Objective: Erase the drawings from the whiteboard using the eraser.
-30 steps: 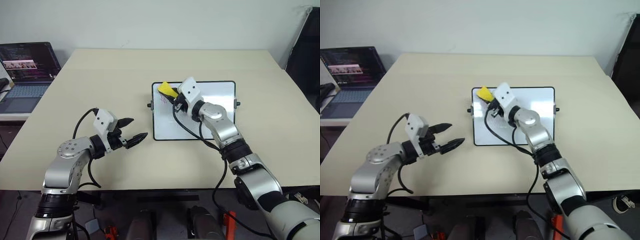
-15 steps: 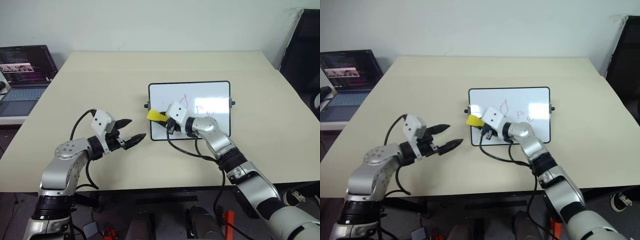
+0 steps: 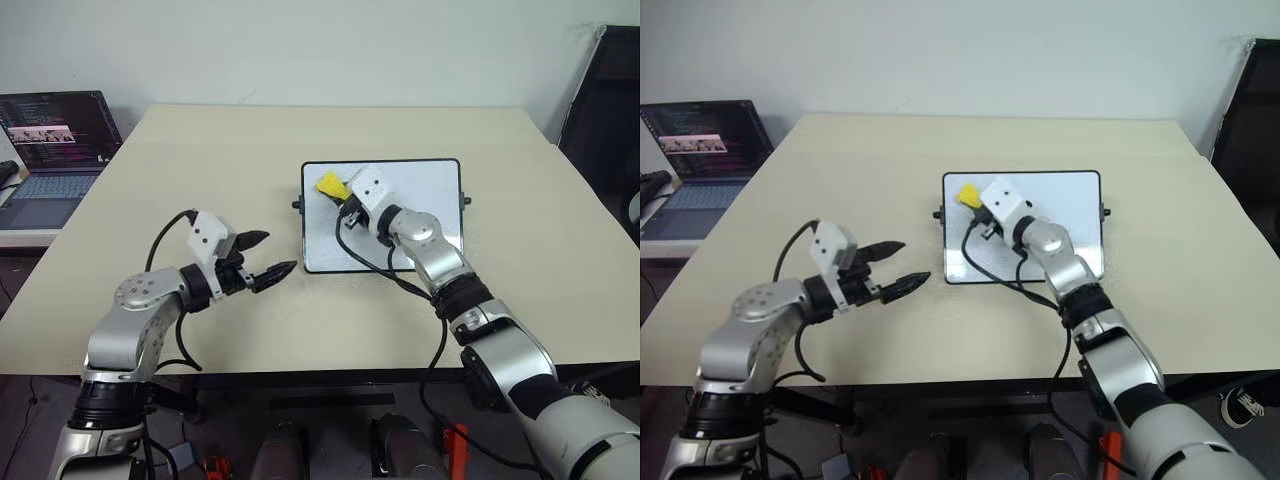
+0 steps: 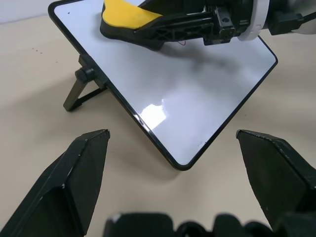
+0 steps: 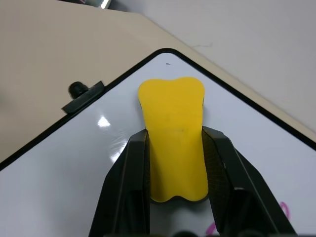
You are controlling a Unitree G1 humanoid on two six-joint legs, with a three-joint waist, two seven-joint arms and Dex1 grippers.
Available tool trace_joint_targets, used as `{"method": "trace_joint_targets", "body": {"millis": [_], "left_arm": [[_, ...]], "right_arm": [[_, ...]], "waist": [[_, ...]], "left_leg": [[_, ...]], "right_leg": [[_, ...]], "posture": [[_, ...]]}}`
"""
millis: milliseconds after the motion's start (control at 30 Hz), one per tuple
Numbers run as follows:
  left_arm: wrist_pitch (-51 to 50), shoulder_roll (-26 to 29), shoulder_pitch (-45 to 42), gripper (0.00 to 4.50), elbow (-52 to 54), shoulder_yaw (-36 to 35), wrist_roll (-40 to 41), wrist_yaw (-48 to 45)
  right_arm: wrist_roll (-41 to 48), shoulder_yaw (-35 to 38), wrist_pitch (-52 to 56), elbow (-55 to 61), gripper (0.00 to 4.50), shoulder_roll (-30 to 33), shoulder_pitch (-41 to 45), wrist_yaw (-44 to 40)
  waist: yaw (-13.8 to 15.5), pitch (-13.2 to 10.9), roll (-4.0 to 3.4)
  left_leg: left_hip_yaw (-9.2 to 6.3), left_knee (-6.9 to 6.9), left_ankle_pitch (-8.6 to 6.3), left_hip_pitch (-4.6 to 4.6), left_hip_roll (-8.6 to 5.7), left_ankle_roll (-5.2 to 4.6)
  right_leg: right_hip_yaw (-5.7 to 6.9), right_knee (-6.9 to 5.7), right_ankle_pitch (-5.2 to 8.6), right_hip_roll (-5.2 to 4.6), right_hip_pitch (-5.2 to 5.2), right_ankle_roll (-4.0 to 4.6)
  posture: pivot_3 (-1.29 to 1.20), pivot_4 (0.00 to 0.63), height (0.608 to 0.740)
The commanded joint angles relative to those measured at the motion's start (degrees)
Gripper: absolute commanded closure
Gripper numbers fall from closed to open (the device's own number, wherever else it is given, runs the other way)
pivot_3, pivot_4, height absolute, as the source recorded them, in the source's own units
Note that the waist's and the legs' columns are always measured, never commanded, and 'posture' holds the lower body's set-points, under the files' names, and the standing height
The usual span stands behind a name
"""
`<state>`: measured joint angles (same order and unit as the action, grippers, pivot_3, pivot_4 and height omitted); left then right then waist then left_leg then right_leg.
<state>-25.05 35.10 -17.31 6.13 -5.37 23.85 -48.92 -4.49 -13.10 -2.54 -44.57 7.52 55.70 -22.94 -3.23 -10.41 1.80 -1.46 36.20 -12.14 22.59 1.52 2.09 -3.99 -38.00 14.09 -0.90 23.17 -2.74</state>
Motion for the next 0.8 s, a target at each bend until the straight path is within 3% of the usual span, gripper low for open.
{"method": "trace_joint_targets", "body": {"millis": [33,233,400,600,800], "left_arm": [[0.82,0.34,-1.48,0.0,0.26,-0.27,0.1,-0.33],[0.95,0.25,-2.73,0.0,-0.33,0.31,0.13,-0.91],[0.56,1.66,-4.21,0.0,0.03,-0.06,0.67,-2.44],[0.75,3.48,-6.62,0.0,-0.99,-0.01,0.31,-4.07],[1.48,5.63,-10.2,0.0,-3.5,0.39,-0.44,-6.24]], "right_arm": [[-1.62,1.04,2.29,-2.93,3.38,1.2,-1.39,1.87],[-0.82,-0.44,2.33,2.15,3.38,1.27,-3.7,-4.09],[11.67,2.14,14.2,28.36,3.39,5.34,-11.07,-19.68],[22.21,10.21,32.21,51.04,3.39,18.05,-16.8,-25.04],[23.88,19.55,35.78,56.83,3.39,36.63,-26.48,-30.79]], "waist": [[0.0,0.01,0.01],[-0.03,0.02,0.02],[0.1,-0.04,-0.01],[0.24,-0.12,-0.12],[0.99,-0.14,-0.1]], "left_leg": [[0.0,0.0,0.0,0.0,0.0,0.0],[0.01,-0.01,0.01,0.0,0.01,-0.01],[-0.03,-0.11,0.0,0.27,0.03,-0.01],[-0.04,-0.22,-0.17,0.51,0.04,0.2],[-0.02,-0.23,-0.4,0.55,0.02,0.52]], "right_leg": [[0.0,0.0,0.0,0.0,0.0,0.0],[-0.01,0.01,0.0,0.0,0.0,0.0],[0.06,0.1,-0.08,0.0,0.19,-0.21],[0.12,0.11,0.0,-0.01,0.49,-0.07],[0.17,0.25,0.44,-0.04,0.45,-0.32]], "posture": [[0.0,0.15,0.74],[0.0,0.15,0.74],[0.0,0.15,0.74],[0.0,0.15,0.74],[0.0,0.15,0.74]]}}
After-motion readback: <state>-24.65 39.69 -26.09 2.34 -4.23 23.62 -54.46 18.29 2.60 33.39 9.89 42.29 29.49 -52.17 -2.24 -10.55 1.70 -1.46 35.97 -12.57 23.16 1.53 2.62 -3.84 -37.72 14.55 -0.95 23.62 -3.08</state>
